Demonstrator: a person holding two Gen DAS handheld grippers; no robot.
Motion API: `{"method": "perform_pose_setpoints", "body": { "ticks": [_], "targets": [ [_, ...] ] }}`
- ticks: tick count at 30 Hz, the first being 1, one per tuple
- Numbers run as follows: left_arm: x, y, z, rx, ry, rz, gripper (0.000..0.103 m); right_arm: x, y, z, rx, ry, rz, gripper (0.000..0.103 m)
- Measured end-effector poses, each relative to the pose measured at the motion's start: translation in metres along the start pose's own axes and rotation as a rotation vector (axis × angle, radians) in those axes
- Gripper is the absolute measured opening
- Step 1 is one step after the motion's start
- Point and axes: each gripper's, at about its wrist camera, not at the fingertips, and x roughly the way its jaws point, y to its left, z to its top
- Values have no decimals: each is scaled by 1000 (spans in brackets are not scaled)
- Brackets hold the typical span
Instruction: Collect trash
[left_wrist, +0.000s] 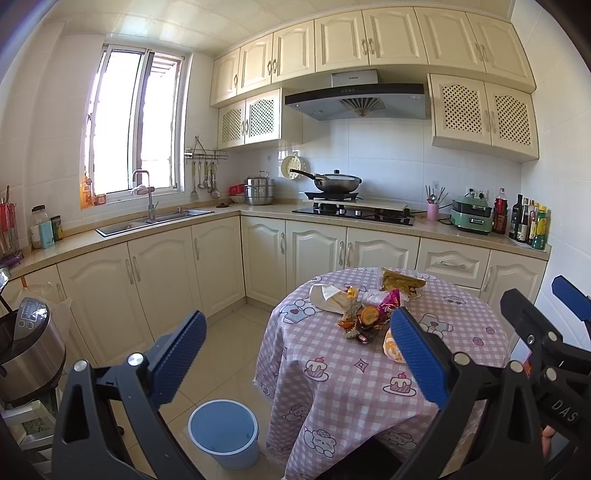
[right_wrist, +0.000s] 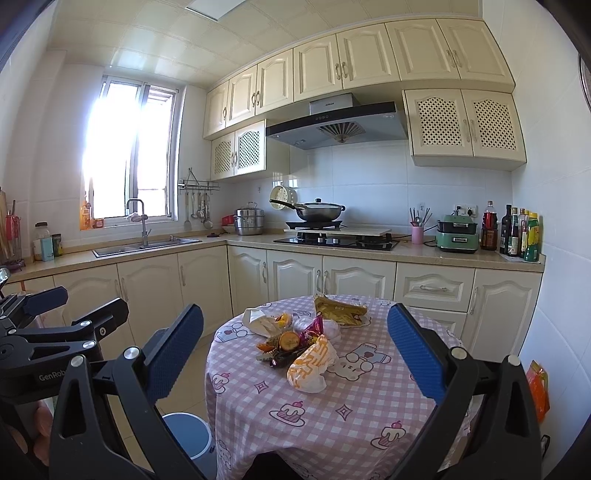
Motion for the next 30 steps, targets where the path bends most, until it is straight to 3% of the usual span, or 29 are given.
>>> {"method": "perform_pose_setpoints", "body": {
  "ticks": [17,24,30],
  "targets": [
    [18,4,-9,5,43,24,98,27,-3,-9,9,34,17,96],
    [71,5,-23,-9,172,37,98,75,-24,-29,45,146,-15,96],
    [122,-15,-32,5,276,-39,98,115,-52,-46,92,241,-50,96]
  ]
}}
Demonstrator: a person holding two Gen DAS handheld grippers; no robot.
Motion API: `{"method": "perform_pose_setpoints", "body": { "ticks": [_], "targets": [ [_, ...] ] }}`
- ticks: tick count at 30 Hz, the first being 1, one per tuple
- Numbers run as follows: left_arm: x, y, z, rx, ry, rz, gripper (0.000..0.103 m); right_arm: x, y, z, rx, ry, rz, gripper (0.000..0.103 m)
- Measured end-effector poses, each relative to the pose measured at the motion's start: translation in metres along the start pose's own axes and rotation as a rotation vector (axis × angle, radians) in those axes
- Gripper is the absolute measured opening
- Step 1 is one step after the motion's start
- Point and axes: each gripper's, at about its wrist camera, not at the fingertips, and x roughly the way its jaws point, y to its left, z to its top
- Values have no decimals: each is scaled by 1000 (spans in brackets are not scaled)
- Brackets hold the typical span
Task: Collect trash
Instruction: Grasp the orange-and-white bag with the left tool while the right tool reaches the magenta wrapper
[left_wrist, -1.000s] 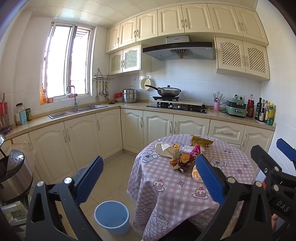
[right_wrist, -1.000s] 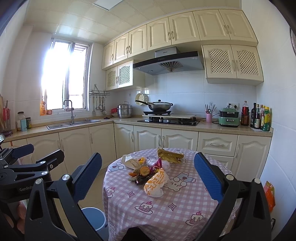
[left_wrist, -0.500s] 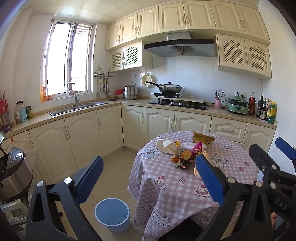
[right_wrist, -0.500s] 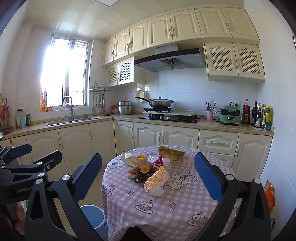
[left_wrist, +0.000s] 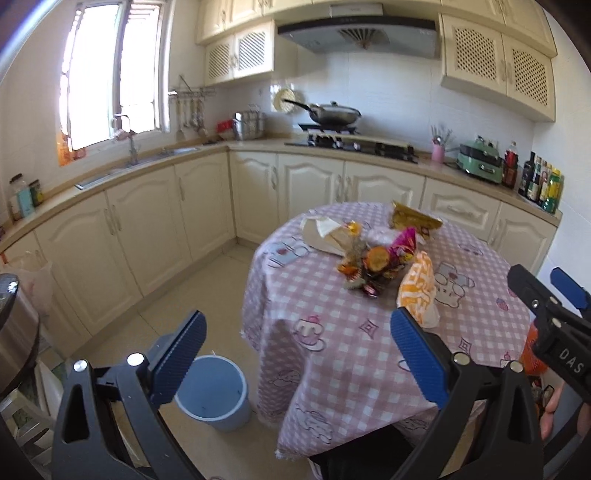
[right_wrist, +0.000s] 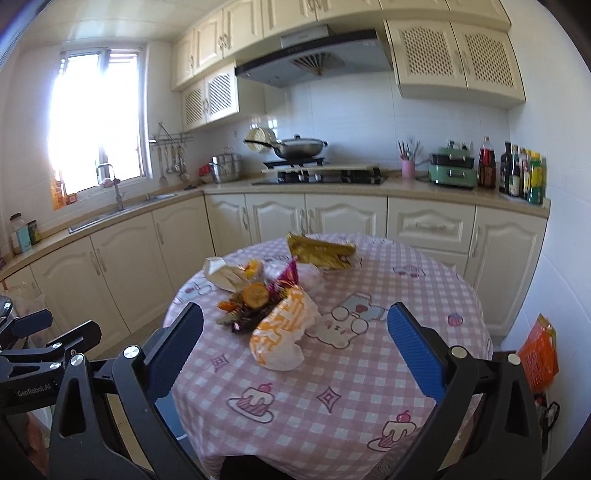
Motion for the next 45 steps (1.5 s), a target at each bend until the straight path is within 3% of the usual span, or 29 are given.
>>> {"method": "perform_pose_setpoints", "body": {
  "ticks": [11,16,21,22,23,25,26,29,35,40,45],
  "targets": [
    [115,-86,20,95,188,-204,98,71,-65,-6,125,134,-77,96],
    [165,-120,20,144,261,-214,98,102,-95,-11,178,191,-115,96],
    [191,-137,16,172,306,-207,97,121,-108,-12,194,217,-115,96],
    [196,-140,15,176,312,-208,93,124,-109,-12,195,223,-108,96],
    [199,-142,14,185,323,-210,79,127,-110,-12,195,227,-104,96],
    [203,-144,13,187,339,-231,63,130,-111,-13,196,233,-99,96],
    [202,-143,12,185,338,-246,52,131,-111,-14,197,234,-96,96],
    [194,-139,15,169,310,-297,41,129,-108,-11,204,225,-84,96],
    [165,-105,31,55,235,-403,38,127,-92,2,191,193,-52,96],
    [144,-59,47,-35,141,-336,38,144,-65,9,163,222,4,96],
    [138,-20,57,-88,85,-201,38,165,-34,13,133,271,71,96]
  ]
}}
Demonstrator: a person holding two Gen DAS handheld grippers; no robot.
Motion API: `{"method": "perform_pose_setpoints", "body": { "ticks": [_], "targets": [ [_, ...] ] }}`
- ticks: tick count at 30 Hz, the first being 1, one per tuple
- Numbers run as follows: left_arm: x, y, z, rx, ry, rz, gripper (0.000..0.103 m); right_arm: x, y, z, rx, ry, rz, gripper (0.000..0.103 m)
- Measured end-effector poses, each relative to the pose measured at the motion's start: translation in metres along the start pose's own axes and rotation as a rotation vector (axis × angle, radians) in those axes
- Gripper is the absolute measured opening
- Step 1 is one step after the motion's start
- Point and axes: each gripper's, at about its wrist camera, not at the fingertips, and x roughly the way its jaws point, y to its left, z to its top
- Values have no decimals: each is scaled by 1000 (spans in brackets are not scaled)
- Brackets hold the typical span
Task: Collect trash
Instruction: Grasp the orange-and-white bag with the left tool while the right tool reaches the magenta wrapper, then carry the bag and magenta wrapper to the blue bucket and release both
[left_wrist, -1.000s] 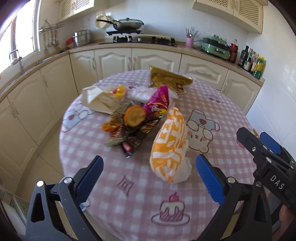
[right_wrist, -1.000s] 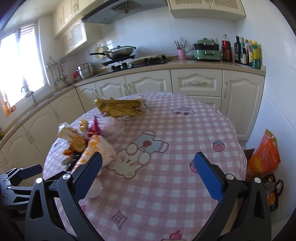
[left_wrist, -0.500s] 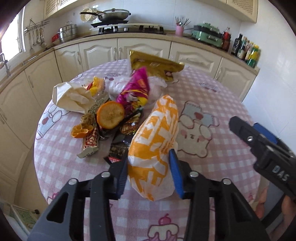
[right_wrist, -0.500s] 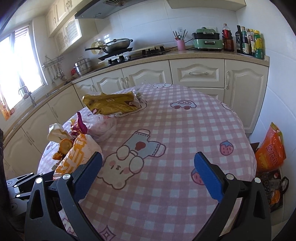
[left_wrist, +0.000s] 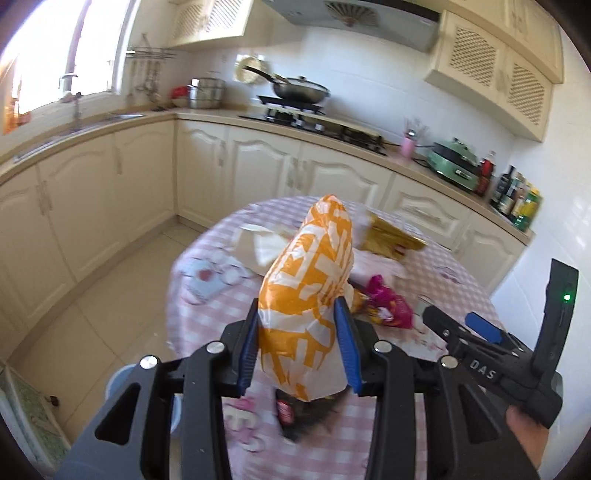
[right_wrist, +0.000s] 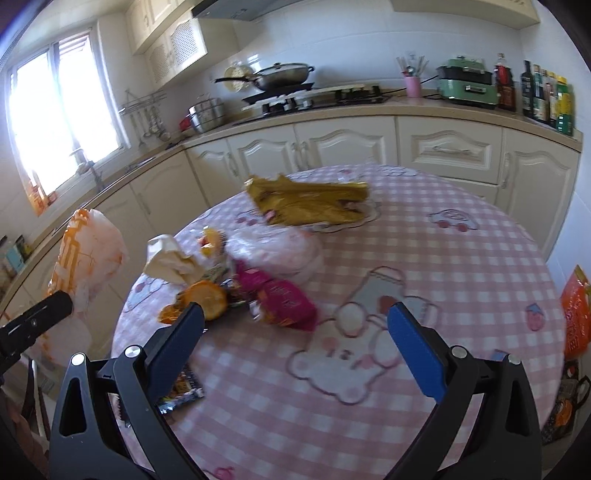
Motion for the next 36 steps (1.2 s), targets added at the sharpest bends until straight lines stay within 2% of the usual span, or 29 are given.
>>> {"method": "perform_pose_setpoints", "body": {
  "ticks": [3,9,11,13,16,24,26,31,33,36],
  "targets": [
    [0,18,4,-38,4,10,38,15,20,0,-48,32,15,96],
    [15,40,-1,-54,37,16,38,52,24,3,-100,111,-95,95],
    [21,44,-4,-62,51,4,38,66,22,5,-116,148,-122,86],
    [26,46,-7,-60,58,-2,38,78,15,6,-95,193,-97,59],
    [33,50,-10,-62,69,-15,38,83,12,4,-94,222,-70,39],
    [22,54,-12,-77,40,-33,38,26,19,-7,-130,93,-132,35],
    [14,59,-13,-85,23,-32,38,3,35,-8,-154,39,-109,35],
    [-11,95,-20,-136,-4,25,38,-17,104,-9,-245,0,61,35],
    [-19,115,-25,-167,-4,61,38,-12,141,-17,-278,26,154,35],
    [-31,155,-35,-220,5,142,38,4,186,-28,-324,69,234,35]
  ]
}}
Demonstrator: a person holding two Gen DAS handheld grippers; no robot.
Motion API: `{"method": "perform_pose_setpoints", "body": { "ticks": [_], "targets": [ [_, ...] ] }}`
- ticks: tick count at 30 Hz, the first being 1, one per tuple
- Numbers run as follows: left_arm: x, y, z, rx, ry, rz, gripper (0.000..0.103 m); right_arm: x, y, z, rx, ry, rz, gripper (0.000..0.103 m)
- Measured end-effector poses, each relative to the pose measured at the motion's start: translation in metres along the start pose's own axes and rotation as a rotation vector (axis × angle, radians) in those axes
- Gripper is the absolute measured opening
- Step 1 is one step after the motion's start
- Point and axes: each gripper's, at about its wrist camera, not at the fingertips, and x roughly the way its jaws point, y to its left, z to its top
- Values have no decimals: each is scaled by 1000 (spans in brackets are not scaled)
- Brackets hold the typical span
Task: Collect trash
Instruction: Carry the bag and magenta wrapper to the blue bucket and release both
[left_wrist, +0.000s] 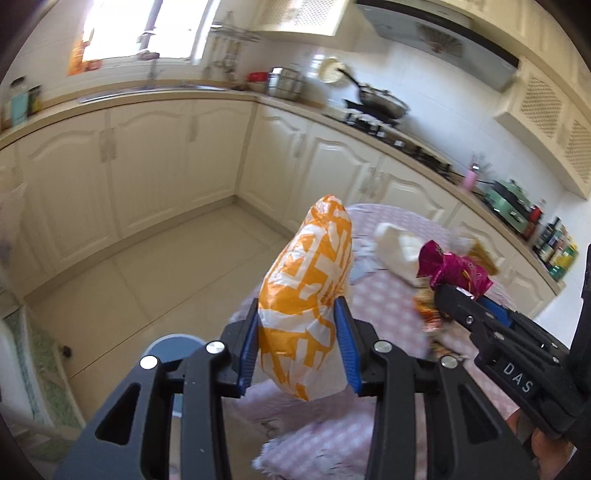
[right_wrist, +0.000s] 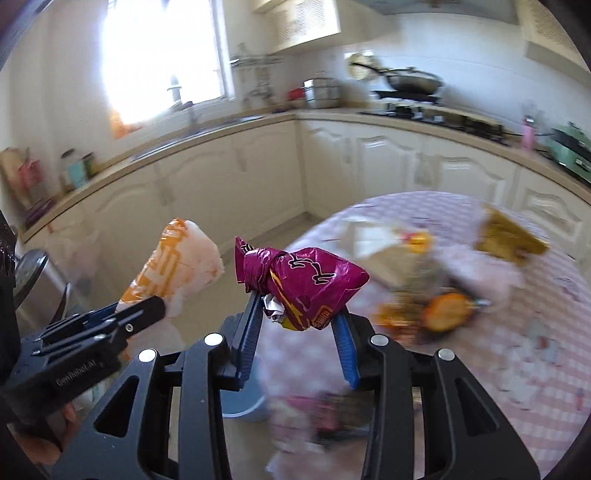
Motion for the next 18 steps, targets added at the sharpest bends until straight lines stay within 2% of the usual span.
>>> {"method": "perform_pose_setpoints", "body": {
  "ticks": [4,8,12,15,18],
  "targets": [
    [4,60,-7,-74,36,110,38,47,56,-5,-42,83,98,35],
    [26,110,-18,-137,98,175,38,98,83,-15,-53,175,141,36],
    [61,141,-25,-176,169,188,38,139,98,-27,-59,239,137,36],
    [89,152,-18,-188,195,181,39,161,99,-30,-43,260,128,36],
    [111,164,-12,-198,211,170,52,175,94,-34,-24,268,109,36]
  ]
}}
